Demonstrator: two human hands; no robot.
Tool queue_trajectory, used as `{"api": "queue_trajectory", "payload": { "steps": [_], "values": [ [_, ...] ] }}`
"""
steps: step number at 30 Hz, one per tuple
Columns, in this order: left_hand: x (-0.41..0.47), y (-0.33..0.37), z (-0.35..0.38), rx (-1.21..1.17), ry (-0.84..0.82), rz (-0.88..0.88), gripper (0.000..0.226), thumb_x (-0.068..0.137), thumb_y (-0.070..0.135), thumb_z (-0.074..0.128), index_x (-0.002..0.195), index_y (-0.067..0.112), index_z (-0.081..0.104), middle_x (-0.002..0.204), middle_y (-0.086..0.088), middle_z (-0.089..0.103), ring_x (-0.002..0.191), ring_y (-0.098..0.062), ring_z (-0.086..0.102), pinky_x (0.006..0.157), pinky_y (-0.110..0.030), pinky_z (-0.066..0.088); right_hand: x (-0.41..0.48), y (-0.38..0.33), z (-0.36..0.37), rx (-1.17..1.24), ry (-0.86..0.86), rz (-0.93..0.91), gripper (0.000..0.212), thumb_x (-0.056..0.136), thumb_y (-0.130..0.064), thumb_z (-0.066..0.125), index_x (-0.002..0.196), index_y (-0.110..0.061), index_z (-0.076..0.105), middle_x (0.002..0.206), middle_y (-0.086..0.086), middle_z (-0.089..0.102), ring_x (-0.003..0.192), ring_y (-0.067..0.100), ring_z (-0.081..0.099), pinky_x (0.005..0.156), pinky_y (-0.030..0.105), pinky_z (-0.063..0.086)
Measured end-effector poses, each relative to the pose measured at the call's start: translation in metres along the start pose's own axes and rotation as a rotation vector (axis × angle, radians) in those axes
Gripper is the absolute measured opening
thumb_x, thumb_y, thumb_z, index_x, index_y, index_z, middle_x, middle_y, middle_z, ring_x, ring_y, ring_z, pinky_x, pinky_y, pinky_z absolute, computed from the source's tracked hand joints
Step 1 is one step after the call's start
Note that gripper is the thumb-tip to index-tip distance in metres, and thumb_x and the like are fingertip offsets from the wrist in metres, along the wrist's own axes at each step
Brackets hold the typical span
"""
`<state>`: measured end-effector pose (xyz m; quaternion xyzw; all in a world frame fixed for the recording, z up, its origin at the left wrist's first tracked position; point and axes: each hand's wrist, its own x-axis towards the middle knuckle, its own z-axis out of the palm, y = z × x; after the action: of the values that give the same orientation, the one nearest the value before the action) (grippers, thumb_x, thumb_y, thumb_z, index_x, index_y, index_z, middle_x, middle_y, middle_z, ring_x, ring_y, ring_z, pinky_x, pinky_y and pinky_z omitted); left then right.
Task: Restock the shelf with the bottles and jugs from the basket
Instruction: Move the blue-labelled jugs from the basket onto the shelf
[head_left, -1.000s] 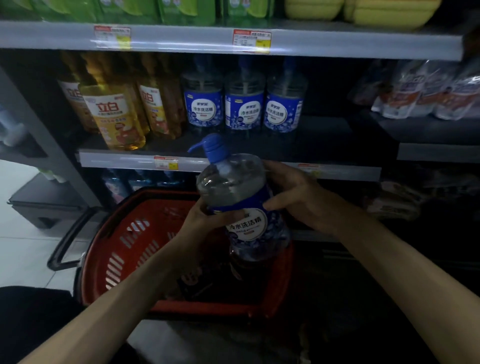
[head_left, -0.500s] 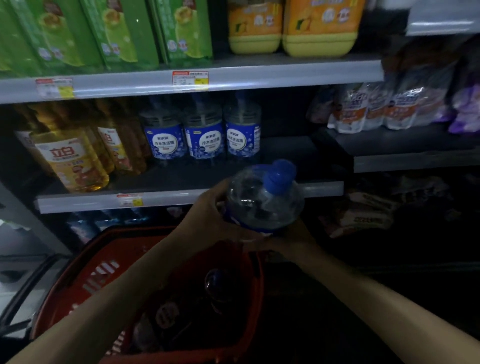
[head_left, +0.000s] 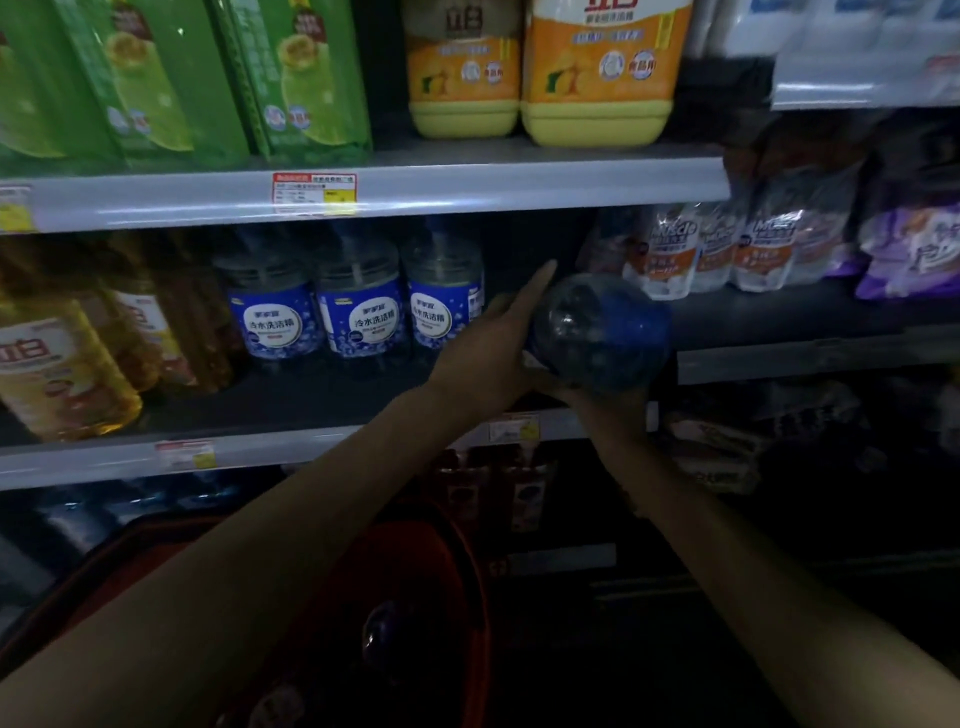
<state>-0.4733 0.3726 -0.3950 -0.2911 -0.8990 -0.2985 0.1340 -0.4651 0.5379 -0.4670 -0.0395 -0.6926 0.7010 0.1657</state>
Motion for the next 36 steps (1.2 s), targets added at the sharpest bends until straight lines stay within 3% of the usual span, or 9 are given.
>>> {"api": "queue_trajectory", "payload": {
  "steps": [1, 4, 7, 10, 16, 21, 28, 32, 36],
  "values": [
    [0.009, -0.002, 0.006, 0.003, 0.013, -0.040, 0.118, 0.073, 0.054, 0.085, 0.164, 0.030, 0.014, 0.150, -0.011, 0.049, 0.134, -0.033, 0.051, 0.103, -0.049, 0.051, 0.011, 0.001, 0.000, 0.026, 0.035, -0.030, 0.073, 0.062, -0.021, 0.096, 0.121, -0.025, 0.055, 0.121, -0.011, 0.060, 0.117, 0.011, 0.060, 0.100, 0.020, 0.048],
    [0.030, -0.014, 0.029, -0.026, 0.036, -0.138, 0.103, 0.071, 0.060, 0.083, 0.155, 0.021, 0.036, 0.142, -0.011, 0.056, 0.129, -0.032, 0.055, 0.100, -0.049, 0.052, 0.036, 0.008, -0.005, -0.017, 0.024, -0.047, 0.070, 0.062, -0.002, 0.094, 0.122, -0.014, 0.061, 0.112, -0.009, 0.065, 0.091, -0.014, 0.064, 0.077, 0.006, 0.050],
    [0.043, -0.032, 0.055, -0.192, 0.085, -0.232, 0.092, 0.068, 0.061, 0.079, 0.143, 0.018, 0.050, 0.134, -0.007, 0.063, 0.122, -0.026, 0.062, 0.098, -0.046, 0.055, 0.059, 0.026, -0.006, -0.041, -0.022, -0.041, 0.061, 0.059, -0.007, 0.095, 0.106, -0.028, 0.063, 0.101, -0.019, 0.064, 0.080, -0.023, 0.061, 0.068, 0.004, 0.048],
    [0.052, -0.041, 0.074, -0.383, 0.206, -0.286, 0.072, 0.081, 0.038, 0.083, 0.144, 0.015, 0.054, 0.136, -0.002, 0.066, 0.121, -0.017, 0.064, 0.099, -0.035, 0.056, 0.080, 0.033, 0.000, -0.076, -0.015, -0.069, 0.067, 0.060, -0.010, 0.097, 0.118, -0.023, 0.065, 0.103, -0.018, 0.068, 0.090, -0.015, 0.065, 0.075, 0.009, 0.052],
    [0.064, -0.045, 0.104, -0.537, 0.343, -0.293, 0.066, 0.099, 0.031, 0.068, 0.158, 0.032, 0.038, 0.143, 0.009, 0.061, 0.124, -0.002, 0.059, 0.098, -0.016, 0.050, 0.115, 0.052, 0.012, -0.055, 0.072, -0.099, 0.069, 0.071, -0.010, 0.091, 0.133, -0.016, 0.061, 0.114, -0.010, 0.070, 0.100, -0.001, 0.067, 0.086, 0.024, 0.057],
    [0.078, -0.049, 0.121, -0.662, 0.346, -0.369, 0.064, 0.100, 0.044, 0.064, 0.157, 0.038, 0.036, 0.145, 0.014, 0.059, 0.126, 0.003, 0.056, 0.101, -0.018, 0.047, 0.140, 0.057, 0.020, -0.081, 0.123, -0.100, 0.054, 0.084, -0.018, 0.082, 0.133, -0.018, 0.060, 0.111, -0.011, 0.064, 0.087, -0.008, 0.057, 0.064, -0.001, 0.042],
    [0.099, -0.070, 0.134, -0.657, 0.377, -0.477, 0.078, 0.085, 0.079, 0.054, 0.155, 0.052, 0.031, 0.144, 0.015, 0.060, 0.129, -0.009, 0.058, 0.111, -0.043, 0.047, 0.166, 0.057, 0.034, -0.197, 0.118, -0.094, 0.052, 0.087, -0.026, 0.076, 0.134, -0.018, 0.055, 0.116, -0.008, 0.064, 0.101, 0.008, 0.059, 0.066, 0.003, 0.037],
    [0.106, -0.085, 0.138, -0.641, 0.361, -0.494, 0.086, 0.083, 0.077, 0.056, 0.157, 0.053, 0.021, 0.151, 0.015, 0.054, 0.137, -0.010, 0.053, 0.115, -0.044, 0.044, 0.177, 0.060, 0.044, -0.221, 0.106, -0.087, 0.050, 0.088, -0.021, 0.075, 0.133, -0.014, 0.053, 0.122, -0.001, 0.063, 0.103, 0.010, 0.056, 0.082, 0.021, 0.041],
    [0.113, -0.098, 0.139, -0.644, 0.348, -0.501, 0.093, 0.083, 0.072, 0.058, 0.161, 0.046, 0.016, 0.155, 0.010, 0.051, 0.139, -0.011, 0.051, 0.115, -0.042, 0.045, 0.189, 0.067, 0.052, -0.264, 0.097, -0.070, 0.051, 0.087, -0.023, 0.075, 0.132, -0.012, 0.053, 0.111, -0.004, 0.059, 0.099, 0.013, 0.057, 0.081, 0.024, 0.041]
  ]
}}
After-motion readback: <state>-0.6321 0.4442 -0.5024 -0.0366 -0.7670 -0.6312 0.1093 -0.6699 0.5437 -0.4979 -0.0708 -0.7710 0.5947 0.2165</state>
